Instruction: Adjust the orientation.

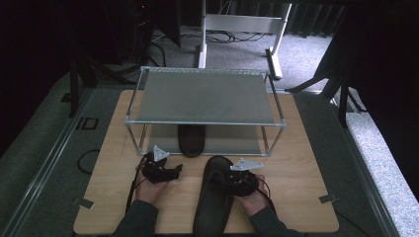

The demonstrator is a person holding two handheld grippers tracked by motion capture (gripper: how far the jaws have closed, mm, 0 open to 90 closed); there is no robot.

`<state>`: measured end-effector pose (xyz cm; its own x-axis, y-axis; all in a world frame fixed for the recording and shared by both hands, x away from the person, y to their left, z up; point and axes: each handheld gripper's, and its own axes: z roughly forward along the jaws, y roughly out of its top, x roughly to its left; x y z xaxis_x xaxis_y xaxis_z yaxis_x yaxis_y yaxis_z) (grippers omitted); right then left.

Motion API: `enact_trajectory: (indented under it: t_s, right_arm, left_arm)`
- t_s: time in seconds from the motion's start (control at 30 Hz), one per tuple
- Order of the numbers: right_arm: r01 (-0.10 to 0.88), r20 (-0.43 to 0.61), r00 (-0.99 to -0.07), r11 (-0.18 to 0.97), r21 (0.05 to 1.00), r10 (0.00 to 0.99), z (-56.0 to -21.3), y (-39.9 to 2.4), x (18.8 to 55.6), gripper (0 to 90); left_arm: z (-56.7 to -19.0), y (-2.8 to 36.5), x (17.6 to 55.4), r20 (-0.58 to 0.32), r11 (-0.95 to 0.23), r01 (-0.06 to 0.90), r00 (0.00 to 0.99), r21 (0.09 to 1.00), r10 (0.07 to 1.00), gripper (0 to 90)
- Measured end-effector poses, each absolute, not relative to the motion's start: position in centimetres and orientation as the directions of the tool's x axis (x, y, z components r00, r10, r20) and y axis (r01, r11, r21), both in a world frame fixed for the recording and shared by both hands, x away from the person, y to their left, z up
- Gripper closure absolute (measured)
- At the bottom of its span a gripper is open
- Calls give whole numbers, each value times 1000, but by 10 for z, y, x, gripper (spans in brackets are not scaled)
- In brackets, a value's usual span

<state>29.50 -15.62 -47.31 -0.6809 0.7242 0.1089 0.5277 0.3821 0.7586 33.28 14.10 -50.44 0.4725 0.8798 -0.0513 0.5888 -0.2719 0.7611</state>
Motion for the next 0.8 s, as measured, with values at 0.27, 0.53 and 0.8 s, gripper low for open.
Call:
enact_trajectory:
  t_s: [0.27,0.53,0.8]
  right_arm:
    - [548,121,-687,402,733,716,-479,-152,297,571]
    - [549,139,-662,351,758,736,-473,-160,296,614]
    - [518,119,-646,319,794,754,-458,-165,315,630]
  left_arm:
    - [-505,140,333,-50,-274,588,474,761,879,228]
    - [-504,140,333,-49,-277,586,478,762,877,228]
    - [-505,139,333,-48,-280,586,480,761,876,229]
